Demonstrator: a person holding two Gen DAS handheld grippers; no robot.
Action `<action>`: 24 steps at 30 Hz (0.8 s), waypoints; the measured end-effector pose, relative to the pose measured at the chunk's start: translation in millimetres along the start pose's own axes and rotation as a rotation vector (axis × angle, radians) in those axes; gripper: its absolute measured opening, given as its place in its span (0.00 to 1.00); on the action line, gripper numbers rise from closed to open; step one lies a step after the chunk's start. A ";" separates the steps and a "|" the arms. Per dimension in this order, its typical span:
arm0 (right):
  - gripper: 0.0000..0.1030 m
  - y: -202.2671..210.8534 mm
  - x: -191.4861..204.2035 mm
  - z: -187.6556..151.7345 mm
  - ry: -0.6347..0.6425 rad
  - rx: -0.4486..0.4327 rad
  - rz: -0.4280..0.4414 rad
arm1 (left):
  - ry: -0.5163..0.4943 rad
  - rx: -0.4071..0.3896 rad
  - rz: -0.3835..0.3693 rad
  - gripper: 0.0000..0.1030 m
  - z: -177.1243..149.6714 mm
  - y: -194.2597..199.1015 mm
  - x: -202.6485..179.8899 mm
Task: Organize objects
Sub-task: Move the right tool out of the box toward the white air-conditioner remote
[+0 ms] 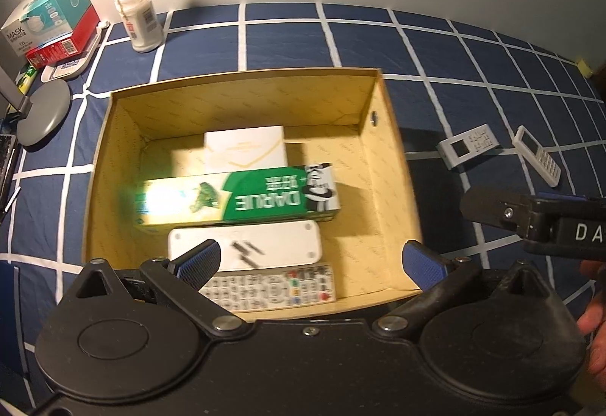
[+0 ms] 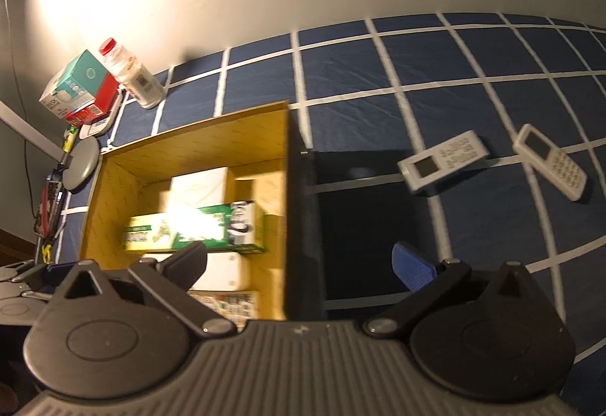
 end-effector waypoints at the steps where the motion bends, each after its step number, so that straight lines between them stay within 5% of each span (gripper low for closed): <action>1: 1.00 1.9 -8.1 1.8 0.001 0.000 -0.005 | 0.003 0.000 0.003 1.00 0.2 -0.4 -7.9; 24: 1.00 -5.8 -187.4 59.9 0.030 0.076 -0.061 | 0.188 0.011 0.087 1.00 21.4 -56.5 -149.9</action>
Point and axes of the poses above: each gripper's, at about its wrist camera, not at the fingertips, and y roughly against the way its jaws point, x to its left, z to its top, the point moved 2 cm from there along -y, roughly the way its jaws point, and after that the axes turned 2 degrees about x, right-handed, at the moved point
